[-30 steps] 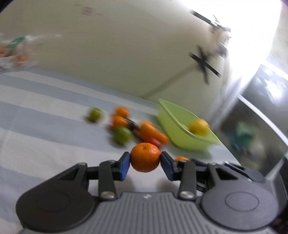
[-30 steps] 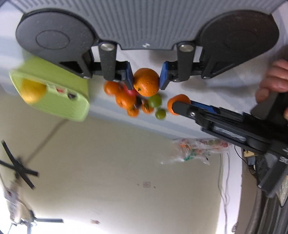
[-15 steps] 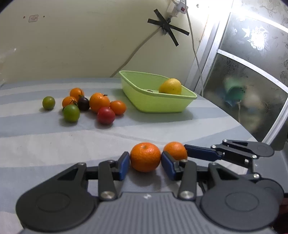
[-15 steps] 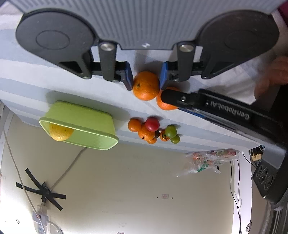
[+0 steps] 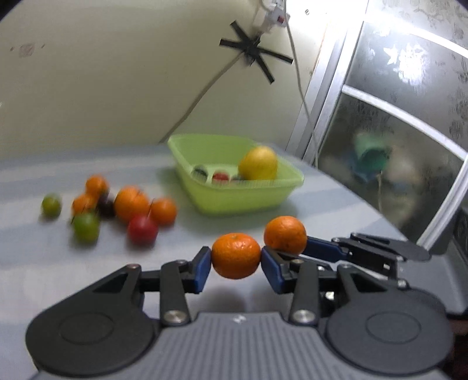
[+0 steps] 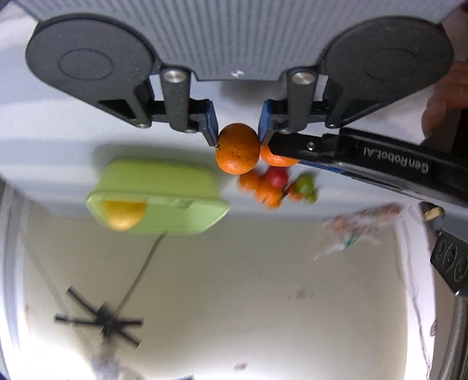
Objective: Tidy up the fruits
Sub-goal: 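Carry both mandarins into the green basket and open both grippers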
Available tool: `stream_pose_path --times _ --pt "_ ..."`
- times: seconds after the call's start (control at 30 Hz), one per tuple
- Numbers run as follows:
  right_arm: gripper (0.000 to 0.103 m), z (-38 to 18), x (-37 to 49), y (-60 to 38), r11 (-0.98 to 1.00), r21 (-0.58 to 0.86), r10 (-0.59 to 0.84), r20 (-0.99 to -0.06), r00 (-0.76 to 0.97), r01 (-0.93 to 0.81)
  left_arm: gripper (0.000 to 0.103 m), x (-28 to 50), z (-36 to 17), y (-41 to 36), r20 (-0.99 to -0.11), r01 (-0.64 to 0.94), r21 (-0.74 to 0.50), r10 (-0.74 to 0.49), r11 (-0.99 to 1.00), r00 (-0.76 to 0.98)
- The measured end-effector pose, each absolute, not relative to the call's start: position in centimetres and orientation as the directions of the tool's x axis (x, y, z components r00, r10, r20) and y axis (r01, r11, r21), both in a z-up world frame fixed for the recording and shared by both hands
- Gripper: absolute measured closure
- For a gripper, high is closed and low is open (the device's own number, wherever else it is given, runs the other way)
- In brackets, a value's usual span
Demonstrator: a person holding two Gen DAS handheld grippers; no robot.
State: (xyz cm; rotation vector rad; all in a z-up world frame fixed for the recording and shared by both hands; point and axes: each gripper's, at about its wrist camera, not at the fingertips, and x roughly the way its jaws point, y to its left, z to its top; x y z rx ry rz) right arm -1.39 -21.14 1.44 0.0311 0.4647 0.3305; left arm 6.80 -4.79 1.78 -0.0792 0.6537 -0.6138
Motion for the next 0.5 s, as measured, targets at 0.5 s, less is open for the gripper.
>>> stream_pose_path --times 0.5 --pt "0.061 1.4 6.6 -24.6 0.991 0.038 0.13 -0.371 0.919 -0.125 0.062 18.1 1.6 -9.9 -0.557 0.437 -0.295 -0.524 0.85 0.644"
